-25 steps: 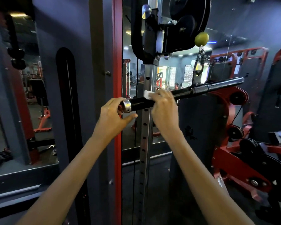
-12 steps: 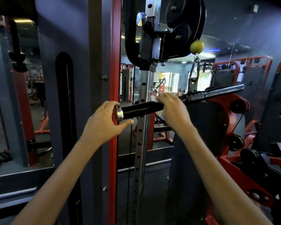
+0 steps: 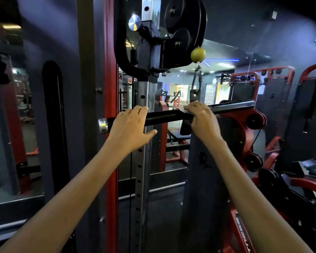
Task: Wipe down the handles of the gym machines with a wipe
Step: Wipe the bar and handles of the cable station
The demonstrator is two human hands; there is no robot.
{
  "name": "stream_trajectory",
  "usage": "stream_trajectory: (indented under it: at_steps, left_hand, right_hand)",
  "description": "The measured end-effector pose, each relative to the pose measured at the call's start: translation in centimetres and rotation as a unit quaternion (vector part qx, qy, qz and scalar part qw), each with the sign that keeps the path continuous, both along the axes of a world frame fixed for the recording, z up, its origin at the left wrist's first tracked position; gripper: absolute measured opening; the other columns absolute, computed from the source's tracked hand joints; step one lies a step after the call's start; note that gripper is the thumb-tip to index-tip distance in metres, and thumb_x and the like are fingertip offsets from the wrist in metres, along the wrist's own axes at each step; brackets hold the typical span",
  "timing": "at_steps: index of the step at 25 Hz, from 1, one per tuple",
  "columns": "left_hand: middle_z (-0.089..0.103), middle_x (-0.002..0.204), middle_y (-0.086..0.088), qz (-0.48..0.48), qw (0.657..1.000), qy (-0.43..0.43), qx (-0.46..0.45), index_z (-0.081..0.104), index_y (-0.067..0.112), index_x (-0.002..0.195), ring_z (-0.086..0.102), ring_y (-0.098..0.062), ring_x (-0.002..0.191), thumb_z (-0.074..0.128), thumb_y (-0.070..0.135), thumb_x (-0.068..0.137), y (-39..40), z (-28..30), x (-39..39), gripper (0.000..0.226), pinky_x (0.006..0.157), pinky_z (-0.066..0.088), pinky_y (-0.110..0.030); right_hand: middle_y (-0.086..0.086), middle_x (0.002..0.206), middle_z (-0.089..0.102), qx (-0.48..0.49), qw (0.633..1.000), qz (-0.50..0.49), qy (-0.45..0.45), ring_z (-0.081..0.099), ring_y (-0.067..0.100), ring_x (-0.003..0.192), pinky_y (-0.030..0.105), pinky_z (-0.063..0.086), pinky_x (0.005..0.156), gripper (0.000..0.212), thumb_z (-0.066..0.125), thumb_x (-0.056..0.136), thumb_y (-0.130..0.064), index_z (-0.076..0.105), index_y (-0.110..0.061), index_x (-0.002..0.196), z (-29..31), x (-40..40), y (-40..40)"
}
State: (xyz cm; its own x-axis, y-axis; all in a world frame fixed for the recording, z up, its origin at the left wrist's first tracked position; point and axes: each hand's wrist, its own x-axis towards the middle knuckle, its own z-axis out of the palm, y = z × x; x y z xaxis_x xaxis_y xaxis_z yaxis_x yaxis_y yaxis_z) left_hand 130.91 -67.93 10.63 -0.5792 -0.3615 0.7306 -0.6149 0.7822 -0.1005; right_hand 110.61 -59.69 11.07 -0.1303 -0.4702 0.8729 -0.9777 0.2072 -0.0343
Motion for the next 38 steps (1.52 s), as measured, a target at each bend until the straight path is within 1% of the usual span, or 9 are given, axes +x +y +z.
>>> stream_trajectory:
  at_steps: [3, 6, 10, 17, 21, 25, 31, 35, 38]
  left_hand:
    - [0.048, 0.133, -0.004, 0.035, 0.999, -0.011, -0.011, 0.035, 0.012, 0.139, 0.048, -0.023, 0.12, 0.047, 0.055, 0.09, 0.0, 0.1, -2.2, 0.066, 0.104, 0.036, -0.039]
    - [0.048, 0.134, -0.005, 0.046, 0.999, -0.006, -0.009, 0.035, 0.012, 0.139, 0.047, -0.023, 0.122, 0.044, 0.059, 0.09, 0.1, 0.2, -3.7, 0.068, 0.105, 0.035, -0.041]
    - [0.043, 0.141, -0.005, 0.045, 0.999, -0.013, -0.028, 0.031, 0.012, 0.143, 0.042, -0.022, 0.128, 0.042, 0.062, 0.089, 0.2, 0.3, -5.6, 0.074, 0.11, 0.028, -0.04]
    - [0.042, 0.141, -0.004, 0.078, 0.996, -0.014, -0.049, 0.029, 0.015, 0.144, 0.041, -0.024, 0.128, 0.045, 0.05, 0.094, 0.3, 0.4, -9.0, 0.063, 0.109, 0.027, -0.041]
    - [0.044, 0.139, -0.003, 0.068, 0.997, -0.009, -0.043, 0.03, 0.015, 0.143, 0.042, -0.023, 0.126, 0.052, 0.045, 0.092, 0.2, 0.7, -9.4, 0.063, 0.108, 0.028, -0.041]
    - [0.046, 0.137, -0.004, 0.07, 0.996, -0.008, -0.049, 0.032, 0.015, 0.143, 0.045, -0.023, 0.124, 0.057, 0.045, 0.089, 0.3, 0.5, -8.2, 0.067, 0.107, 0.029, -0.039]
    - [0.052, 0.131, -0.007, 0.11, 0.993, 0.008, -0.047, 0.038, 0.012, 0.14, 0.049, -0.026, 0.119, 0.062, 0.047, 0.084, 0.0, 0.8, -2.9, 0.071, 0.103, 0.032, -0.042]
    - [0.06, 0.119, -0.011, 0.125, 0.991, 0.009, -0.039, 0.049, 0.009, 0.131, 0.056, -0.032, 0.108, 0.069, 0.044, 0.078, -0.8, 0.6, 1.3, 0.067, 0.096, 0.037, -0.047]
    - [0.061, 0.116, -0.011, 0.118, 0.993, 0.014, -0.029, 0.053, 0.009, 0.128, 0.056, -0.032, 0.106, 0.071, 0.042, 0.077, -1.2, 0.6, 4.2, 0.063, 0.093, 0.04, -0.048]
  right_hand:
    - [0.017, 0.114, 0.063, 0.013, 0.996, 0.07, 0.06, 0.057, 0.029, 0.107, 0.045, 0.047, 0.097, 0.045, 0.031, 0.084, -0.011, 0.064, 0.002, 0.112, -0.2, 0.0, 0.1]
    - [0.019, 0.111, 0.064, -0.061, 0.997, 0.032, 0.043, 0.062, 0.032, 0.099, 0.045, 0.053, 0.087, 0.033, 0.049, 0.08, 0.014, 0.067, 0.002, 0.105, 0.1, -3.8, 0.7]
    - [0.02, 0.109, 0.065, -0.187, 0.981, 0.047, -0.012, 0.065, 0.03, 0.09, 0.032, 0.052, 0.085, 0.026, 0.052, 0.085, 0.009, 0.066, 0.003, 0.106, 1.7, -5.8, -0.5]
    - [0.02, 0.111, 0.066, -0.114, 0.986, 0.113, 0.052, 0.064, 0.033, 0.103, 0.048, 0.052, 0.089, 0.035, 0.05, 0.079, 0.016, 0.065, 0.004, 0.108, -0.9, -8.2, -0.5]
    - [0.02, 0.123, 0.059, -0.122, 0.984, 0.126, -0.022, 0.056, 0.034, 0.115, 0.042, 0.04, 0.102, 0.041, 0.048, 0.082, 0.016, 0.06, 0.003, 0.118, -0.6, -6.0, -1.8]
    - [0.016, 0.117, 0.064, -0.155, 0.972, 0.154, 0.091, 0.059, 0.028, 0.111, 0.028, 0.036, 0.102, 0.039, 0.049, 0.079, 0.014, 0.063, 0.001, 0.114, -3.0, -6.9, -1.0]
    - [0.009, 0.094, 0.06, -0.315, 0.908, 0.167, -0.219, 0.055, 0.019, 0.085, 0.016, 0.046, 0.071, 0.021, 0.062, 0.081, 0.006, 0.068, -0.003, 0.098, -5.1, -3.9, -2.3]
    - [0.01, 0.089, 0.06, -0.343, 0.774, 0.226, -0.481, 0.056, 0.017, 0.08, 0.02, 0.047, 0.069, 0.024, 0.061, 0.081, 0.006, 0.053, -0.016, 0.078, -4.5, 0.3, -4.1]
    - [0.009, 0.085, 0.057, -0.327, 0.731, 0.273, -0.534, 0.054, 0.016, 0.075, 0.026, 0.05, 0.071, 0.031, 0.061, 0.082, 0.006, 0.049, -0.022, 0.073, -4.5, 3.6, -5.2]
